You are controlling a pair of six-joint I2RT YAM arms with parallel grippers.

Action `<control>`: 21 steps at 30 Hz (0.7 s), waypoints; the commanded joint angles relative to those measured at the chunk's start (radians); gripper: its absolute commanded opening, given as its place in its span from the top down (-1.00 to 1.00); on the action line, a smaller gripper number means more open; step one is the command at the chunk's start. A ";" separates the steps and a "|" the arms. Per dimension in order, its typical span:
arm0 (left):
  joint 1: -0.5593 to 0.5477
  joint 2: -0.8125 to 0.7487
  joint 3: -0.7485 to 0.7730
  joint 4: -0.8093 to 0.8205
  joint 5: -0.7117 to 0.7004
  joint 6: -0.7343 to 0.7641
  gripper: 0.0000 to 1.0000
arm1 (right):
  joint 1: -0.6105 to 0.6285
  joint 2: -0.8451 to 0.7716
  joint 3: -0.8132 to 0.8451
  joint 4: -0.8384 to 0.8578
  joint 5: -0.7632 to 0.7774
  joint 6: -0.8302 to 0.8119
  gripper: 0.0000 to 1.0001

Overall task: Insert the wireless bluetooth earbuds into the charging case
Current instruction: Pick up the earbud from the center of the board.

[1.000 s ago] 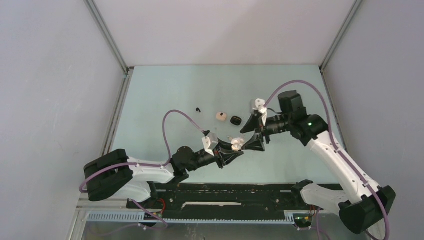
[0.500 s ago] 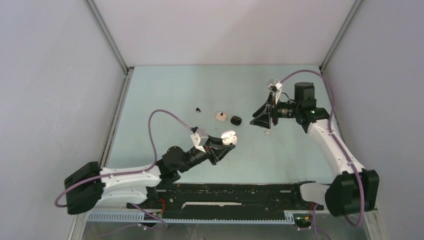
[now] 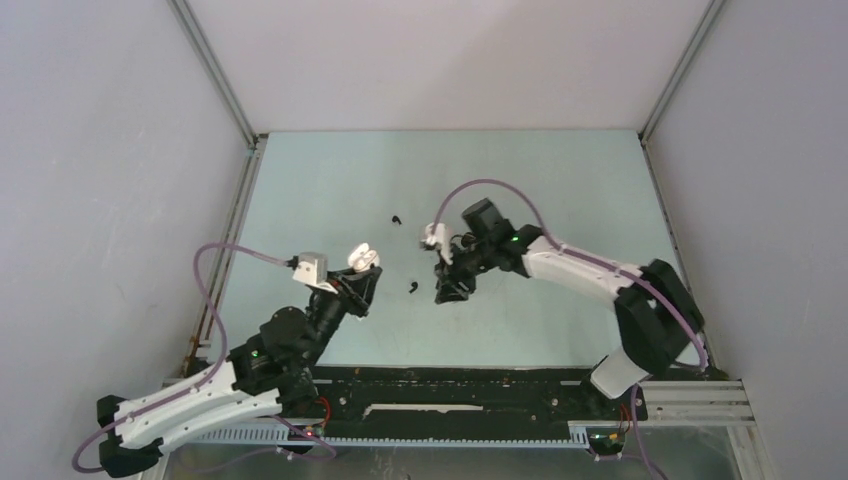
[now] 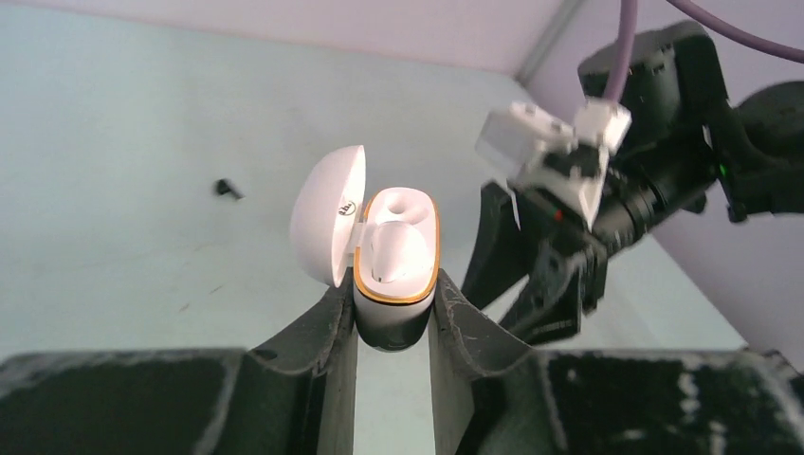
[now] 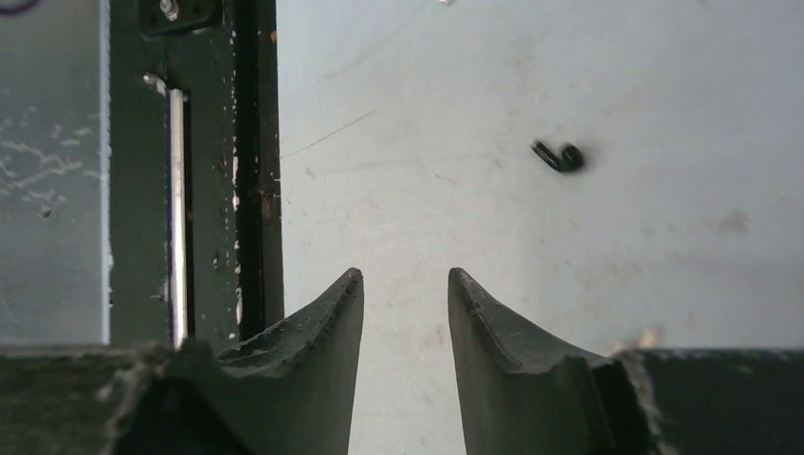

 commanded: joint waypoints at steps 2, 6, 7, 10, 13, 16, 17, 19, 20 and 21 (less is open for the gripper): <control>-0.001 -0.085 0.105 -0.390 -0.246 -0.114 1.00 | 0.181 0.165 0.143 0.051 0.086 -0.106 0.21; -0.001 -0.163 0.137 -0.529 -0.338 -0.152 0.99 | 0.248 0.277 0.253 0.101 0.080 -0.097 0.21; -0.001 -0.176 0.142 -0.554 -0.353 -0.155 0.99 | 0.258 0.301 0.276 0.117 0.076 -0.093 0.18; -0.001 -0.210 0.158 -0.596 -0.380 -0.156 0.99 | 0.285 0.366 0.334 0.177 0.067 -0.085 0.10; -0.001 -0.219 0.173 -0.617 -0.387 -0.161 1.00 | 0.297 0.448 0.399 0.198 0.051 -0.046 0.01; -0.001 -0.216 0.198 -0.656 -0.406 -0.174 1.00 | 0.307 0.519 0.455 0.195 0.035 0.002 -0.02; -0.002 -0.217 0.205 -0.669 -0.415 -0.177 1.00 | 0.312 0.537 0.468 0.194 0.035 0.010 -0.03; -0.001 -0.225 0.212 -0.688 -0.433 -0.176 0.99 | 0.320 0.576 0.501 0.182 0.038 0.020 -0.03; -0.001 -0.231 0.214 -0.696 -0.441 -0.177 0.99 | 0.325 0.591 0.519 0.173 0.045 0.025 -0.03; -0.001 -0.238 0.215 -0.698 -0.447 -0.174 0.99 | 0.329 0.607 0.536 0.167 0.058 0.033 -0.03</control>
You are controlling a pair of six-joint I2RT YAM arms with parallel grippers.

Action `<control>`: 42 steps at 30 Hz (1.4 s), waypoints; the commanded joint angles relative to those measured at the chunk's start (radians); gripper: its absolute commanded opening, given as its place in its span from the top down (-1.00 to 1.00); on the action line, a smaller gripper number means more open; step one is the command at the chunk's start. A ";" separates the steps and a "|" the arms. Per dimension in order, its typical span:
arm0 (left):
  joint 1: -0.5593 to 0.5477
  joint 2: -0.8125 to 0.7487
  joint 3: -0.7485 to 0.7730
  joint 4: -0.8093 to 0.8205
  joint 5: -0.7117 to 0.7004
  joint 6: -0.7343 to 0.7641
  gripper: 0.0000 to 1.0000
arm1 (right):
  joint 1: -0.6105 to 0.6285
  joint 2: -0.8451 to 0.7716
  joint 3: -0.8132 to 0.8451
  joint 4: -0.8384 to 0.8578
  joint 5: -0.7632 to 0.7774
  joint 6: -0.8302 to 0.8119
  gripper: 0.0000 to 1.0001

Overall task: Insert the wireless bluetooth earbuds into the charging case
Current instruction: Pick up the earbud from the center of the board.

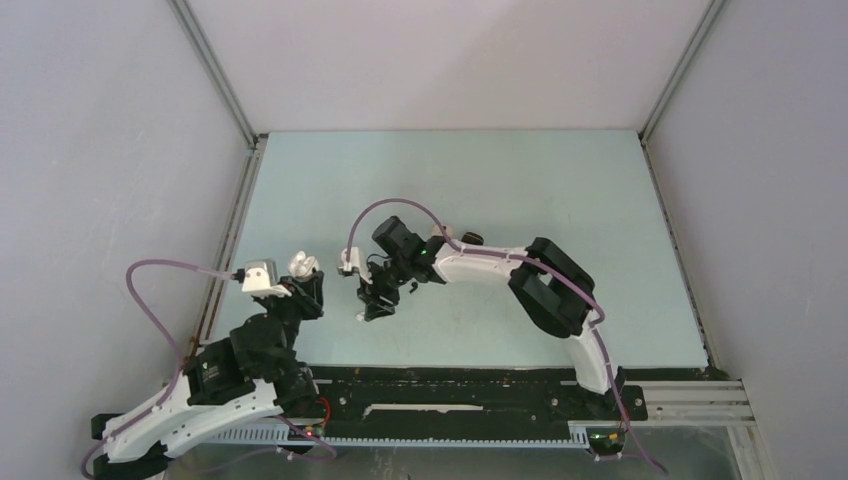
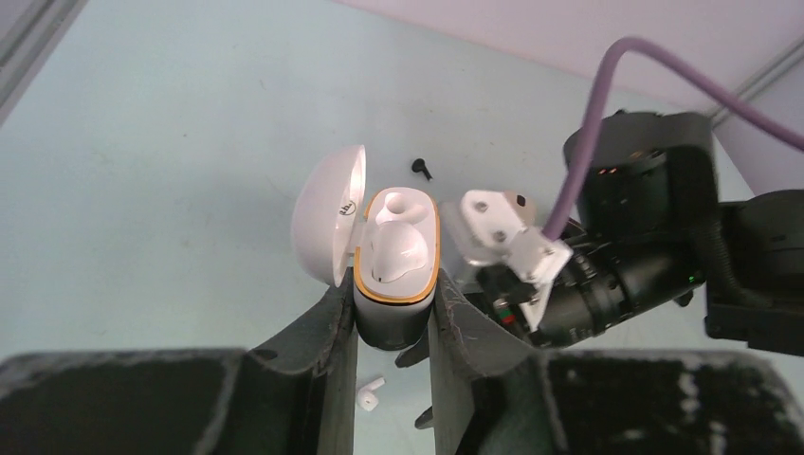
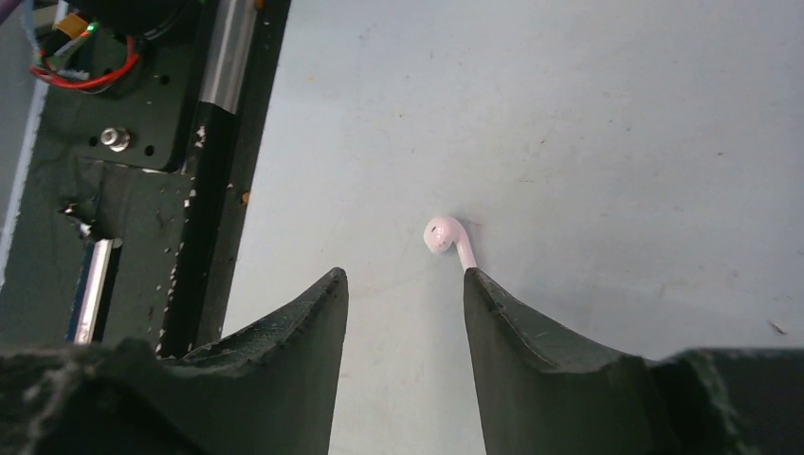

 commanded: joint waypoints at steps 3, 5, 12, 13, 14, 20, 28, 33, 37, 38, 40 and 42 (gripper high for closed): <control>-0.001 -0.031 0.037 -0.048 -0.073 -0.017 1.00 | 0.026 0.086 0.117 0.005 0.039 0.070 -0.03; -0.001 -0.032 0.040 -0.051 -0.069 -0.017 0.99 | 0.026 0.106 0.146 -0.008 0.047 0.079 -0.04; -0.001 -0.037 0.061 -0.075 -0.070 -0.018 0.99 | 0.033 0.190 0.272 -0.092 0.034 0.085 -0.06; -0.001 -0.040 0.063 -0.079 -0.071 -0.018 1.00 | 0.035 0.194 0.276 -0.096 0.038 0.081 -0.06; -0.001 -0.043 0.064 -0.080 -0.071 -0.018 0.99 | 0.038 0.195 0.274 -0.100 0.047 0.077 -0.05; -0.001 -0.052 0.069 -0.079 -0.070 -0.006 1.00 | 0.060 0.206 0.281 -0.151 0.132 0.044 -0.06; -0.001 -0.074 0.076 -0.096 -0.083 0.004 0.99 | 0.094 0.213 0.261 -0.169 0.248 0.006 -0.02; -0.001 -0.073 0.073 -0.099 -0.069 -0.005 0.99 | 0.096 0.218 0.266 -0.177 0.288 0.032 0.05; -0.001 -0.072 0.070 -0.086 -0.065 0.001 0.99 | 0.099 0.211 0.257 -0.192 0.305 0.031 0.06; -0.001 -0.071 0.069 -0.080 -0.065 0.004 0.99 | 0.099 0.209 0.253 -0.194 0.309 0.030 0.07; -0.001 -0.065 0.069 -0.073 -0.061 0.009 0.99 | 0.098 0.207 0.244 -0.195 0.315 0.026 0.09; -0.001 -0.059 0.069 -0.068 -0.058 0.013 0.99 | 0.098 0.209 0.242 -0.199 0.328 0.025 0.13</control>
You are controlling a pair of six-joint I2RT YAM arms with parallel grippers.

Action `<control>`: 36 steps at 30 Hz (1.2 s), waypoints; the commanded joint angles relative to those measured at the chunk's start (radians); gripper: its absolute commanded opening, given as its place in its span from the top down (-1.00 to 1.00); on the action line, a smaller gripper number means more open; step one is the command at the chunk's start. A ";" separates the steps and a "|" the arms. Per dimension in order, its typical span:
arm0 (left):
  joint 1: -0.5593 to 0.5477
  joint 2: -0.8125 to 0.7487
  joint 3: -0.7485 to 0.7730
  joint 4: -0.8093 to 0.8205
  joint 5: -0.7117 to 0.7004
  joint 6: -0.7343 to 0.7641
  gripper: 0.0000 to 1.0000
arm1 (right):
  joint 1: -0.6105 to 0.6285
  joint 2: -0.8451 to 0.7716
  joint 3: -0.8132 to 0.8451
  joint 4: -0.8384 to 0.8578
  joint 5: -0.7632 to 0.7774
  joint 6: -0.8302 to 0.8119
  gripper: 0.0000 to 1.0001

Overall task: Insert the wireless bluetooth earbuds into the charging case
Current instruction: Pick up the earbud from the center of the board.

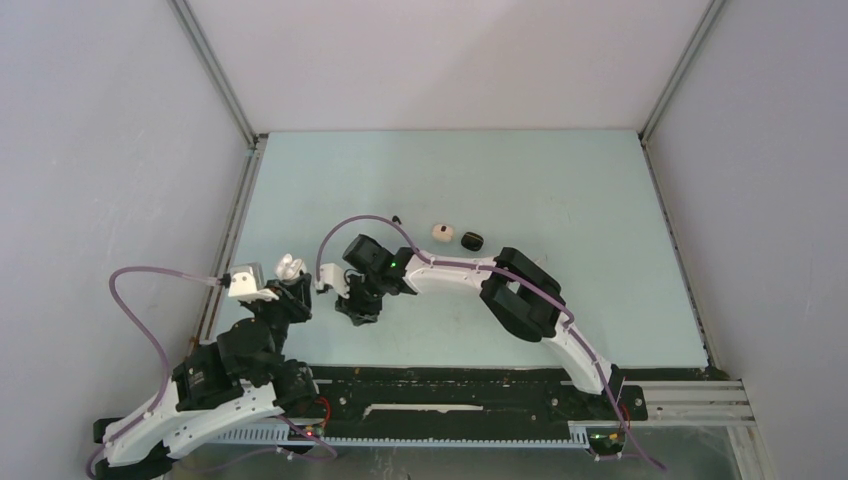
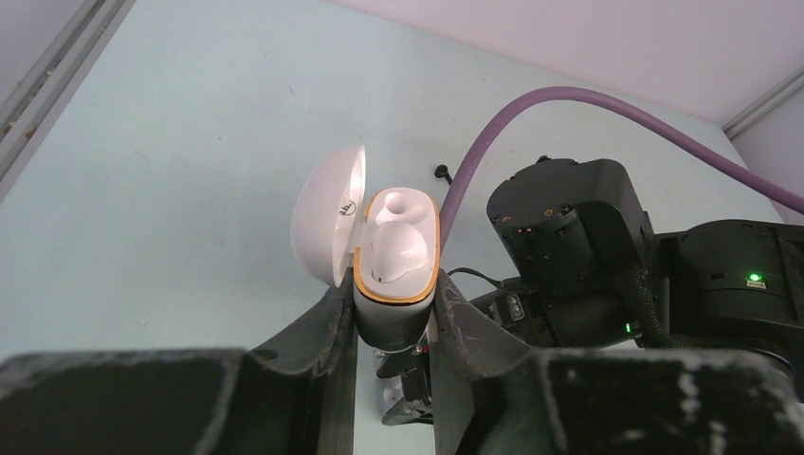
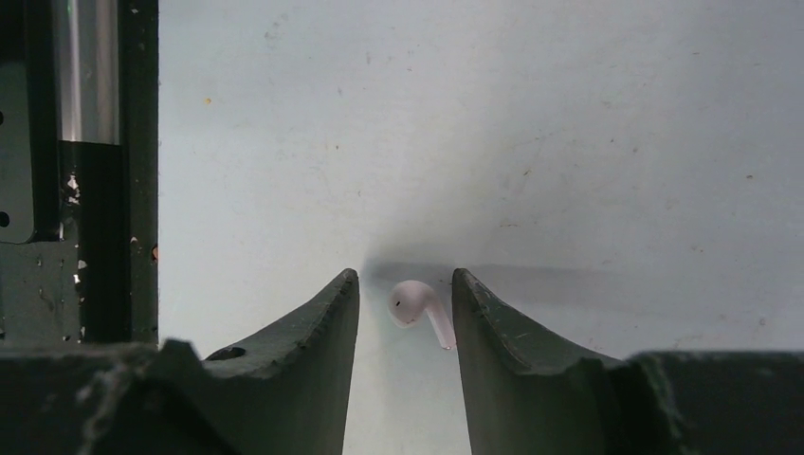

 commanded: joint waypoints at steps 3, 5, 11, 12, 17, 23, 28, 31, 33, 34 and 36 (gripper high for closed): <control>-0.001 0.013 0.032 0.041 -0.008 0.011 1.00 | -0.001 0.015 0.000 -0.048 0.091 -0.007 0.19; -0.001 0.010 0.030 0.039 -0.006 0.012 0.99 | -0.003 0.017 -0.001 -0.051 0.111 -0.007 0.21; -0.001 -0.004 0.027 0.039 -0.008 0.018 0.99 | -0.004 -0.002 -0.027 -0.069 0.163 -0.033 0.15; -0.001 -0.005 0.026 0.040 -0.007 0.019 0.99 | -0.004 -0.006 -0.034 -0.069 0.168 -0.038 0.15; -0.001 -0.002 0.024 0.048 -0.007 0.025 0.99 | -0.003 -0.016 -0.052 -0.077 0.177 -0.060 0.15; -0.001 -0.001 0.020 0.058 0.000 0.027 0.99 | -0.001 -0.036 -0.072 -0.102 0.163 -0.097 0.10; -0.001 0.010 0.011 0.072 0.012 0.027 1.00 | 0.000 -0.042 -0.085 -0.119 0.163 -0.111 0.16; -0.001 0.013 0.005 0.078 0.017 0.022 0.99 | -0.002 -0.051 -0.104 -0.105 0.167 -0.101 0.24; -0.001 0.012 0.001 0.082 0.020 0.021 1.00 | 0.000 -0.055 -0.112 -0.090 0.168 -0.084 0.27; -0.001 0.013 0.000 0.084 0.020 0.020 0.99 | -0.002 -0.055 -0.113 -0.084 0.168 -0.076 0.30; -0.001 0.011 -0.001 0.084 0.022 0.020 0.99 | 0.000 -0.054 -0.109 -0.077 0.168 -0.059 0.31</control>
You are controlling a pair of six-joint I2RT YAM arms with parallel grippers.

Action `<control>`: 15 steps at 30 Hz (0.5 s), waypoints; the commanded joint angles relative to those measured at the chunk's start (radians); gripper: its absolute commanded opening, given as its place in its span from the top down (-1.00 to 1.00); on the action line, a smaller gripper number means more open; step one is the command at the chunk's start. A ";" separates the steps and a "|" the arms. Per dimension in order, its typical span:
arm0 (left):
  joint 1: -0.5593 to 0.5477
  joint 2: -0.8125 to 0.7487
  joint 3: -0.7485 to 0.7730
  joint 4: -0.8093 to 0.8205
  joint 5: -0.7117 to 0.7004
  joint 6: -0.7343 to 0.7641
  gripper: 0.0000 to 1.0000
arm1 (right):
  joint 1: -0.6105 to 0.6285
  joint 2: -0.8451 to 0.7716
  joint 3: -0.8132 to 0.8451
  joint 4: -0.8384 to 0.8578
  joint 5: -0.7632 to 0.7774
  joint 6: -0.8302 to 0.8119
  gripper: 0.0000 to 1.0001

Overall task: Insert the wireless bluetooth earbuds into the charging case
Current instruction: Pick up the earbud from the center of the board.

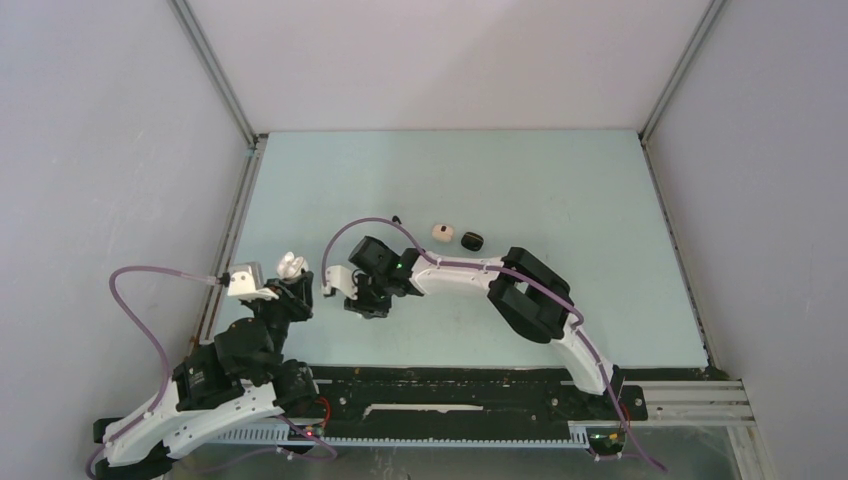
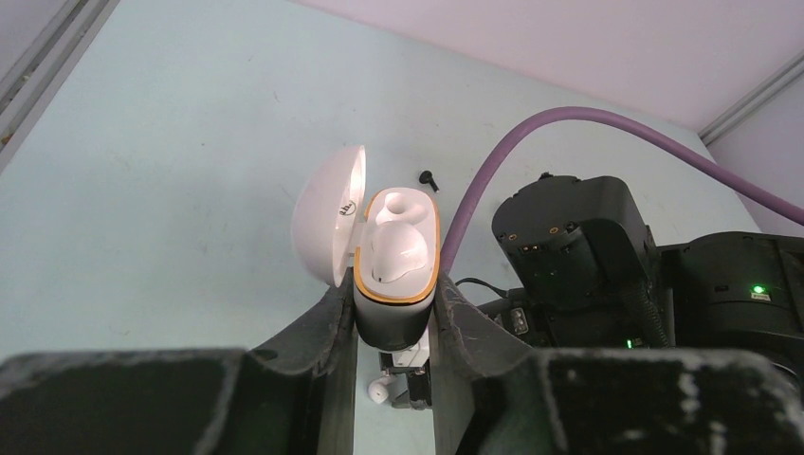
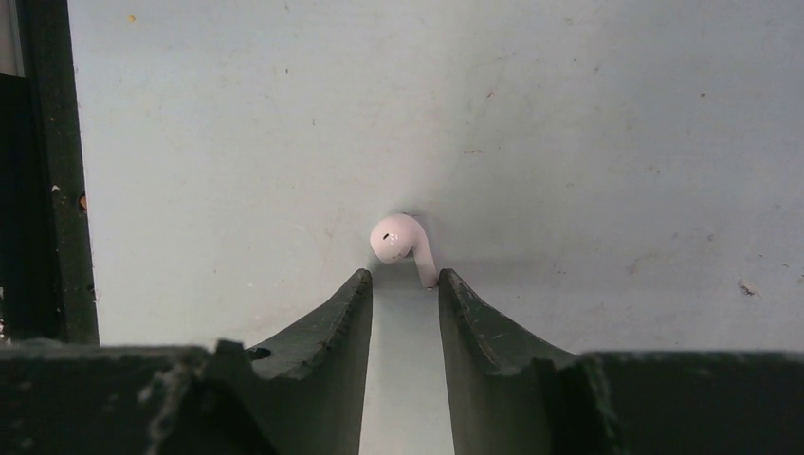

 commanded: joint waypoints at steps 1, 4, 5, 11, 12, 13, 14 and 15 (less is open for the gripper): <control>-0.001 0.010 0.000 0.042 0.005 0.004 0.99 | 0.001 0.004 -0.031 -0.056 0.042 0.024 0.27; -0.001 0.006 0.003 0.033 0.004 0.001 0.99 | 0.004 0.003 -0.025 -0.043 0.024 0.027 0.15; -0.001 0.003 0.003 0.031 0.003 0.000 0.99 | 0.005 0.006 -0.020 -0.041 0.016 0.025 0.14; -0.001 -0.010 0.001 0.021 0.003 -0.006 1.00 | 0.009 0.044 0.024 -0.042 -0.010 0.019 0.11; -0.001 -0.010 0.004 0.016 0.004 -0.008 0.99 | 0.009 0.053 0.032 -0.042 -0.013 0.021 0.11; -0.001 -0.012 0.004 0.010 0.004 -0.011 0.99 | 0.009 0.059 0.039 -0.044 -0.015 0.022 0.11; -0.001 -0.013 0.005 0.004 0.003 -0.012 1.00 | 0.010 0.064 0.042 -0.044 -0.017 0.022 0.11; -0.001 -0.014 0.005 0.004 0.003 -0.014 0.99 | 0.010 0.068 0.047 -0.044 -0.020 0.022 0.11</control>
